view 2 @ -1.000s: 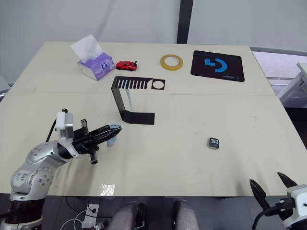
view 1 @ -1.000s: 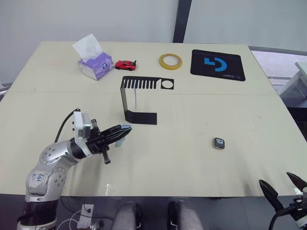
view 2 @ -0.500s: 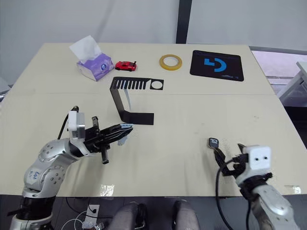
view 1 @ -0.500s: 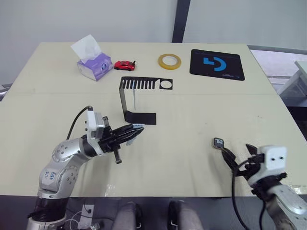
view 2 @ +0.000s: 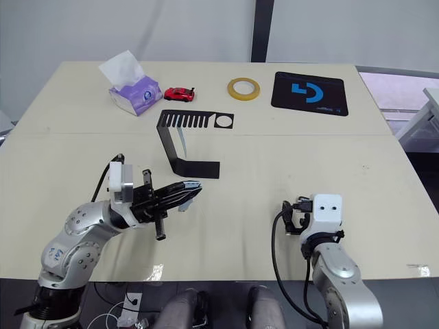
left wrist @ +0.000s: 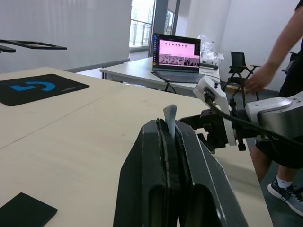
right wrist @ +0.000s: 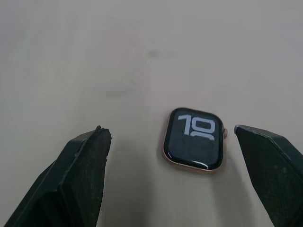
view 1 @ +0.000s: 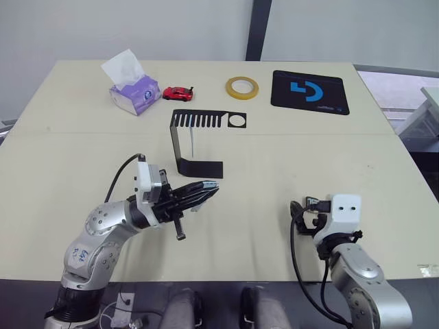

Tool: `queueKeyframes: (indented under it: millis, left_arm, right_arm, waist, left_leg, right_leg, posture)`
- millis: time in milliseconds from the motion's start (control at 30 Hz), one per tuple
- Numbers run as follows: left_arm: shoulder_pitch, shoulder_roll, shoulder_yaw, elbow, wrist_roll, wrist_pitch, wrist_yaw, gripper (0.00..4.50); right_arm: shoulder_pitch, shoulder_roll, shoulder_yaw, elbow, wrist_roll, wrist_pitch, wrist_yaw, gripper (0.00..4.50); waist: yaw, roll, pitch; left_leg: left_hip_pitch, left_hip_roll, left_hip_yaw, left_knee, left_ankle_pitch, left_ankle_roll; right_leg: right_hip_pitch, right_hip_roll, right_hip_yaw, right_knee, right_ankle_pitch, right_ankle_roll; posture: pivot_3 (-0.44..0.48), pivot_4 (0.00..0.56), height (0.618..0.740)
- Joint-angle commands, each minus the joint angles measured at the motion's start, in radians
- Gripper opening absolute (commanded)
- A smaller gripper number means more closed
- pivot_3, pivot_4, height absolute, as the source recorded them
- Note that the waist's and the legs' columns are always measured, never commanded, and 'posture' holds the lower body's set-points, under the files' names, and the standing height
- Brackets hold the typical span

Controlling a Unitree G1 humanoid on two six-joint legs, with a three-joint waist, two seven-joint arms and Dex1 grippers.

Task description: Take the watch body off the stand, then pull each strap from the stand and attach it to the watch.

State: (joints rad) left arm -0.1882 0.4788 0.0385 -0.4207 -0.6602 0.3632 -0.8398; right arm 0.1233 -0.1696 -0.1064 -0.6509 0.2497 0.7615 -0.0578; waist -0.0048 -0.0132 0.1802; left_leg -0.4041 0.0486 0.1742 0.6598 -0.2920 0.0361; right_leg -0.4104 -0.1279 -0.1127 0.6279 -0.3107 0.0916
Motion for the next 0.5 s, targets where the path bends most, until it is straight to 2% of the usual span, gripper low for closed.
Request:
queueKeyframes:
  millis: [33, 500]
  left_arm:
    - [-0.004, 0.007, 0.005, -0.049, -0.008, -0.002, 0.007, 0.0]
    - [-0.004, 0.019, 0.008, -0.061, -0.009, 0.005, 0.01, 0.0]
  right_arm:
    - [-0.021, 0.035, -0.007, 0.017, -0.031, -0.035, -0.031, 4.45]
    - [-0.029, 0.088, 0.001, 0.073, -0.092, -0.05, -0.061, 4.45]
  waist:
    - [0.0, 0.0, 0.0]
    - [-0.003, 0.0, 0.0]
  left_leg:
    - [0.0, 0.0, 0.0, 0.0, 0.0, 0.0]
    - [0.0, 0.001, 0.0, 0.0, 0.0, -0.001]
  right_leg:
    - [0.0, 0.0, 0.0, 0.0, 0.0, 0.0]
    - [0.0, 0.002, 0.0, 0.0, 0.0, 0.0]
  posture:
    - [0.0, 0.15, 0.74]
    - [0.0, 0.15, 0.74]
